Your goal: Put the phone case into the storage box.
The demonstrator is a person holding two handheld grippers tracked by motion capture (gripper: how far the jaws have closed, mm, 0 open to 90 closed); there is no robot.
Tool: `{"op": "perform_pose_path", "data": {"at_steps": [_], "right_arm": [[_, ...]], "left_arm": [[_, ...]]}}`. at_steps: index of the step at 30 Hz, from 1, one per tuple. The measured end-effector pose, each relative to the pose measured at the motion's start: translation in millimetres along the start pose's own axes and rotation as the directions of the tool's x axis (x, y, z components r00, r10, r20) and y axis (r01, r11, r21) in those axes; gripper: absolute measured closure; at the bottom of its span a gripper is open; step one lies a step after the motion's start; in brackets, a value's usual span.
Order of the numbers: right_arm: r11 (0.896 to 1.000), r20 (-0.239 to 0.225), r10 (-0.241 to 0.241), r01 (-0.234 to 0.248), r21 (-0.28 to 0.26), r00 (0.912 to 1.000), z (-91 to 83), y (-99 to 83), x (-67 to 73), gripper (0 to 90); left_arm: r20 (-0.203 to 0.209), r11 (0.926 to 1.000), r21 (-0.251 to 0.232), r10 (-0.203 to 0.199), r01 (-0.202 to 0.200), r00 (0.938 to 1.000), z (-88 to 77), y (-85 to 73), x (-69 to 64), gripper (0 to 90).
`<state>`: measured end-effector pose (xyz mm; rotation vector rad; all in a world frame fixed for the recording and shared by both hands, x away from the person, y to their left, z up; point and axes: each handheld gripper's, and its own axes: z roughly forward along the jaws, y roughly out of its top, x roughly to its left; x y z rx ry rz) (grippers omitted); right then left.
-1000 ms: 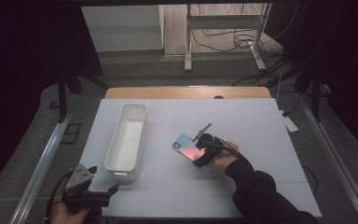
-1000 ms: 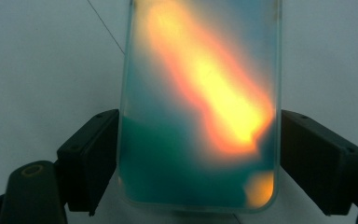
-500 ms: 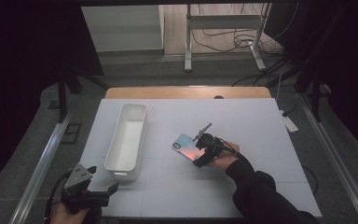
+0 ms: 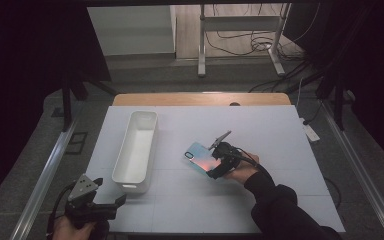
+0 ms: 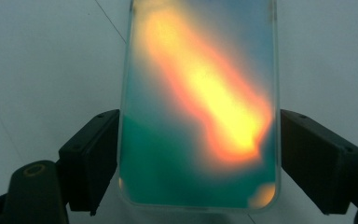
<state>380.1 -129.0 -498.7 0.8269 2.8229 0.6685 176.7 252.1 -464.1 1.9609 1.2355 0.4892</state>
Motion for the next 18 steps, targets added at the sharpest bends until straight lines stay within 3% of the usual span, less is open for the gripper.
{"op": "perform_pose_path", "data": {"at_steps": [7, 11, 18], "right_arm": [[0.999, -0.019, 0.007, -0.007, -0.045, 0.9998, -10.6, -1.8, 1.7, 16.6], [0.998, -0.021, 0.002, -0.003, -0.067, 0.9998, -16.3, -3.0, 2.7, 16.7], [0.994, -0.031, -0.004, 0.001, -0.107, 0.9995, -26.6, -5.2, 3.7, 16.7]], "left_arm": [[-0.011, 1.0000, -0.001, 0.003, -0.003, 0.9999, -0.3, 0.2, -0.8, 2.1], [-0.049, 1.0000, 0.004, 0.008, -0.008, 0.9988, 0.1, 0.5, -3.7, 0.4], [-0.025, 0.9997, 0.023, 0.013, -0.012, 0.9996, 0.3, 1.5, -5.5, 0.1]]}}
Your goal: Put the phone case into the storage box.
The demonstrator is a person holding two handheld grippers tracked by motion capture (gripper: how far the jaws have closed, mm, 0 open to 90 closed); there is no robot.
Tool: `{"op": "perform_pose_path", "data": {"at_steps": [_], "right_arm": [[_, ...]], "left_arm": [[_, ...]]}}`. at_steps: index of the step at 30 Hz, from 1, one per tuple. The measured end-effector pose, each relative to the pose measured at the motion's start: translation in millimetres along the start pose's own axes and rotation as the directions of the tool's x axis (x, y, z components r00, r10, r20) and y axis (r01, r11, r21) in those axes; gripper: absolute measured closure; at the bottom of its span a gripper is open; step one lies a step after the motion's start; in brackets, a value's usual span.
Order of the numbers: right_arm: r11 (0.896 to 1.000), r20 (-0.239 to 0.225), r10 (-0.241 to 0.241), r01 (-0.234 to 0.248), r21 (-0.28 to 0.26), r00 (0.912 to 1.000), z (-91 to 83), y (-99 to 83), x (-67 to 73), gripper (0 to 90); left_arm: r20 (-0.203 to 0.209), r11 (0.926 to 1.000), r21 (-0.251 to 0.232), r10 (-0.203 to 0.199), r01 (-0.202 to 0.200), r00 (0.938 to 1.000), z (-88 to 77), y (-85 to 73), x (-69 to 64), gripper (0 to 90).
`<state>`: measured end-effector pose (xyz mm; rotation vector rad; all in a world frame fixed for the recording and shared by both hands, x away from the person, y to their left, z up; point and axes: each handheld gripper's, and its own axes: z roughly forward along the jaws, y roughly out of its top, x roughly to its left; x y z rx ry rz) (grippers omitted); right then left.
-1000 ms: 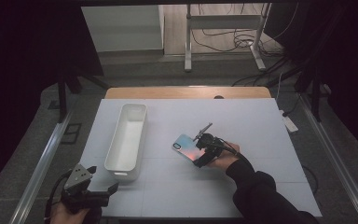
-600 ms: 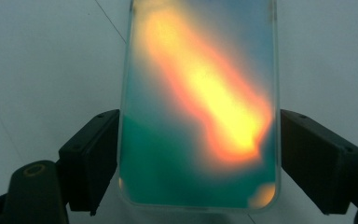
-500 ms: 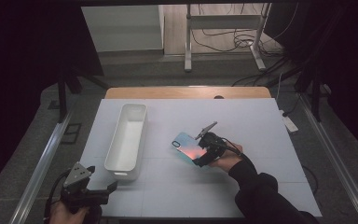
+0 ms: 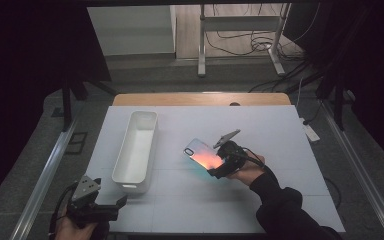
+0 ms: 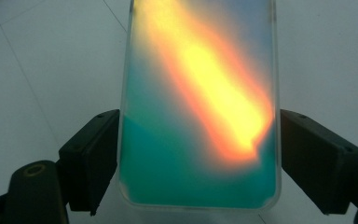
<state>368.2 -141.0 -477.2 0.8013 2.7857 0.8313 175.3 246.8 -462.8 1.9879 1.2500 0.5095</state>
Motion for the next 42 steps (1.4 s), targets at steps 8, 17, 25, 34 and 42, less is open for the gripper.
{"op": "perform_pose_path", "data": {"at_steps": [8, 17, 25, 34, 42], "right_arm": [[0.999, -0.003, -0.007, 0.007, -0.052, 1.0000, -15.3, -2.2, 1.3, 16.7], [0.995, -0.014, 0.010, -0.012, -0.099, 0.9998, -31.6, -8.2, -0.2, 16.7], [0.989, -0.034, 0.025, -0.029, -0.148, 0.9991, -46.7, -15.5, -1.1, 16.6], [0.981, -0.054, 0.018, -0.028, -0.194, 0.9984, -58.9, -21.1, 1.6, 16.7], [0.971, -0.069, 0.015, -0.031, -0.235, 0.9975, -69.7, -26.7, 3.4, 16.7]], "left_arm": [[0.067, 0.9996, -0.027, -0.008, 0.010, 0.9977, -3.4, 2.5, 0.3, 0.1], [0.140, 0.9976, -0.069, 0.008, 0.001, 0.9901, -3.4, 11.5, -4.5, 0.0], [0.186, 0.9961, -0.085, 0.038, -0.022, 0.9819, 2.0, 21.6, -9.2, 0.0], [0.248, 0.9932, -0.116, 0.043, -0.015, 0.9679, 8.7, 32.3, -13.8, 0.1], [0.294, 0.9903, -0.137, 0.064, -0.025, 0.9537, 13.7, 42.5, -17.3, 0.1]]}}
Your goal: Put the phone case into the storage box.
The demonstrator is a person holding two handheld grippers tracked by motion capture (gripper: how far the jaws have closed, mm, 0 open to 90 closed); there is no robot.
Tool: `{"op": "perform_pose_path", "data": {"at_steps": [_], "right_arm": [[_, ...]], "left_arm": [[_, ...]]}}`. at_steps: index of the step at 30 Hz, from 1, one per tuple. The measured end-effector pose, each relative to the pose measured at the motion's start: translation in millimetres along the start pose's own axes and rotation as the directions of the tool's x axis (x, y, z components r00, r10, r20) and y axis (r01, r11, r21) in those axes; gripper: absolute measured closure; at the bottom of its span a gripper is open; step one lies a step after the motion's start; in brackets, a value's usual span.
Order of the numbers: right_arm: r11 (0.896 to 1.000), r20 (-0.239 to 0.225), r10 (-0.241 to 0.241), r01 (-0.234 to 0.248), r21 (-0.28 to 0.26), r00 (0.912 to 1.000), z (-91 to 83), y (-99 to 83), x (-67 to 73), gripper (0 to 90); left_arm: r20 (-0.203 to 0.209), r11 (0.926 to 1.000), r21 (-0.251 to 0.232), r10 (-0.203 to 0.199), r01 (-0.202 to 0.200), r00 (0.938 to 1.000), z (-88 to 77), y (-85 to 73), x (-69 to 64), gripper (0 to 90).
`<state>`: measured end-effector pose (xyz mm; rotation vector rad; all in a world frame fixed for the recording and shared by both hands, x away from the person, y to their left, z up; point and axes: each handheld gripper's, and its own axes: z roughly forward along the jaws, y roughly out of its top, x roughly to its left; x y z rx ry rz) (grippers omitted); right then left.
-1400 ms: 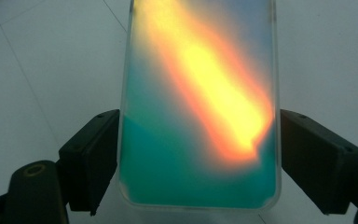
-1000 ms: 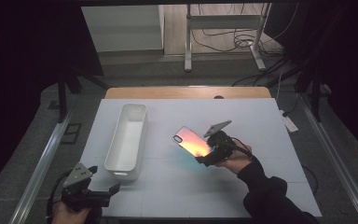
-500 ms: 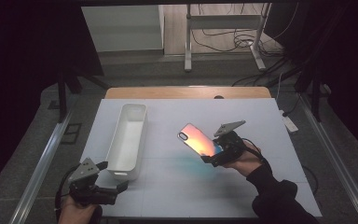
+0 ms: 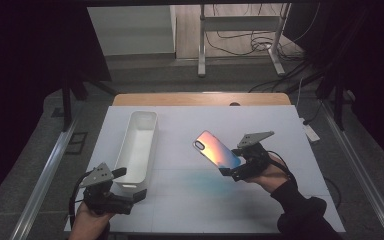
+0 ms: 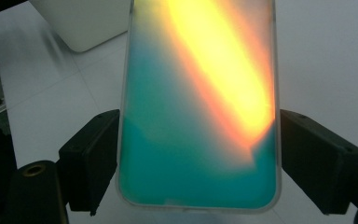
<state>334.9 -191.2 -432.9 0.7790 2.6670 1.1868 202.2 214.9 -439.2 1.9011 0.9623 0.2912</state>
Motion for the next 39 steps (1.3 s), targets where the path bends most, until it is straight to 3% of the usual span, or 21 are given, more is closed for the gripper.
{"op": "perform_pose_path", "data": {"at_steps": [8, 22, 29, 35, 39], "right_arm": [[1.000, -0.012, 0.010, -0.010, -0.028, 0.9999, -10.6, -3.8, 1.6, 16.6], [0.996, -0.025, 0.030, -0.032, -0.084, 0.9992, -31.9, -13.9, 6.8, 16.6], [0.995, -0.031, 0.026, -0.029, -0.096, 0.9992, -38.5, -19.1, 9.9, 16.6], [0.994, -0.051, 0.021, -0.026, -0.107, 0.9985, -42.1, -23.0, 15.6, 16.6], [0.994, -0.059, 0.016, -0.023, -0.111, 0.9981, -43.0, -24.3, 19.2, 16.6]], "left_arm": [[0.046, 0.9994, 0.006, 0.033, -0.033, 0.9984, 10.7, 10.0, -3.0, 0.1], [0.118, 0.9957, 0.001, 0.092, -0.093, 0.9887, 32.4, 28.5, -9.8, 0.1], [0.175, 0.9927, -0.015, 0.121, -0.120, 0.9771, 46.2, 38.8, -15.1, 0.1], [0.236, 0.9909, -0.025, 0.134, -0.132, 0.9624, 59.0, 46.8, -21.0, 0.1], [0.254, 0.9892, -0.019, 0.145, -0.145, 0.9563, 64.9, 48.6, -24.4, 0.1]]}}
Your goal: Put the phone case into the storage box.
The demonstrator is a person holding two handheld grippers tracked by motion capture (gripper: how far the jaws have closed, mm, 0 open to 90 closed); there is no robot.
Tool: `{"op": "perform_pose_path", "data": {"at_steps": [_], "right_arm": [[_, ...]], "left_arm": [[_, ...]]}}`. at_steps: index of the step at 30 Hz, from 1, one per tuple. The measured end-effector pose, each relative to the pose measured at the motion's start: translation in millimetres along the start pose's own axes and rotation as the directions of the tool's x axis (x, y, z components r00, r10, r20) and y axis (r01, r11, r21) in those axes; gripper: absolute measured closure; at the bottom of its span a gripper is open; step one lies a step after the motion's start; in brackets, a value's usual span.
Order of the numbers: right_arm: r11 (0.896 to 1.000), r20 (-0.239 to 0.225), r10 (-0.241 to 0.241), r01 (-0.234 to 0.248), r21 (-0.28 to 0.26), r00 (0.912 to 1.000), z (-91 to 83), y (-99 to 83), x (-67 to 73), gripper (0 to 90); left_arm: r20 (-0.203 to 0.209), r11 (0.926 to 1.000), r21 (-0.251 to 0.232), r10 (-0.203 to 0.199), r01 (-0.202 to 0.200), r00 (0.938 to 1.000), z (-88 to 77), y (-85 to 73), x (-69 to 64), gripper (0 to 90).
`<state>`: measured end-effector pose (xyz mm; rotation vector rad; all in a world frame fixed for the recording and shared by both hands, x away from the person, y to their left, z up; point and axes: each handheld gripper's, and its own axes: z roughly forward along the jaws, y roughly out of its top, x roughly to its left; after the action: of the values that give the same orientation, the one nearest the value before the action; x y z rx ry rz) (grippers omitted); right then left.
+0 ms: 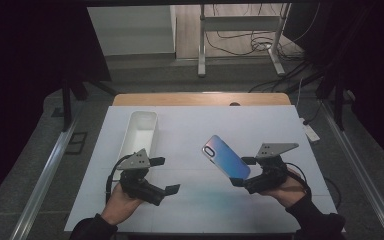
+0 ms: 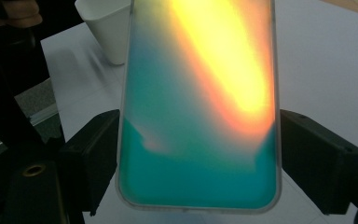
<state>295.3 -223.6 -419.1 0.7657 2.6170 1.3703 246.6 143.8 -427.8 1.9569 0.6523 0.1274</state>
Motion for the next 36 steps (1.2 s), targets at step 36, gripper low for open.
{"op": "perform_pose_path", "data": {"at_steps": [36], "right_arm": [[0.998, -0.097, -0.057, 0.054, -0.035, 0.9936, 3.9, -4.5, 36.3, 16.6]], "left_arm": [[0.219, 0.9961, 0.015, 0.081, -0.086, 0.9723, 37.8, 15.3, -32.5, 0.2]]}}
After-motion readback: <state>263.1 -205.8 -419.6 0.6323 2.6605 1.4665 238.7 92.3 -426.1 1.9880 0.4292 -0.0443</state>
